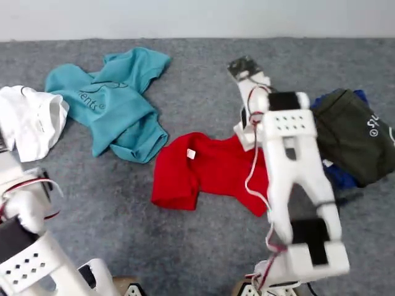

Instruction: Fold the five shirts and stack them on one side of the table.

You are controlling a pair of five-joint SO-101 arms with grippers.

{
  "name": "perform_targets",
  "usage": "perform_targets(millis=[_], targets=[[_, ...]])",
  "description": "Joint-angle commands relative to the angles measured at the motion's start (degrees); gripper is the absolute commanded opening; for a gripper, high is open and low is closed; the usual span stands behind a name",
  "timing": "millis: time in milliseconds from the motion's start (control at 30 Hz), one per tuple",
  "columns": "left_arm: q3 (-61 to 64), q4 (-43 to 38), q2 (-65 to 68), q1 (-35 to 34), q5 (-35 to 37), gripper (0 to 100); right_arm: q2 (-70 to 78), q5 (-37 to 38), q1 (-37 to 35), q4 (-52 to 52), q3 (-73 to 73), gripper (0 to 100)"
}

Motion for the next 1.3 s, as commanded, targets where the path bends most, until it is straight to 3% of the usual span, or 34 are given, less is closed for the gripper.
perform_targets(millis=[0, 233, 433, 700, 933, 1267], targets=[[0.7, 0.6, -0.5, 5.1, -2.0, 16, -10.4, 0.5, 0.6, 3.3, -0.3, 1.0], [4.9, -0.3, -0.4, 18.9, -5.0, 16, -19.6, 0.4, 0.7, 5.8, 0.5, 1.2], [9.3, -4.7, 3.3, 29.6, -5.0, 16, -16.0, 0.2, 2.4, 4.3, 9.5, 1.7], [5.1, -4.3, 18.1, 30.5, -5.1, 16, -3.8, 0.1, 10.4, -0.9, 12.7, 24.4], [2.7, -1.4, 21.9, 30.6, -5.2, 16, 3.9, 0.4, 15.0, -3.7, 12.9, 25.2], [2.8, -1.4, 22.2, 30.6, -5.3, 16, 13.2, 0.4, 14.0, -15.6, 12.6, 25.1]])
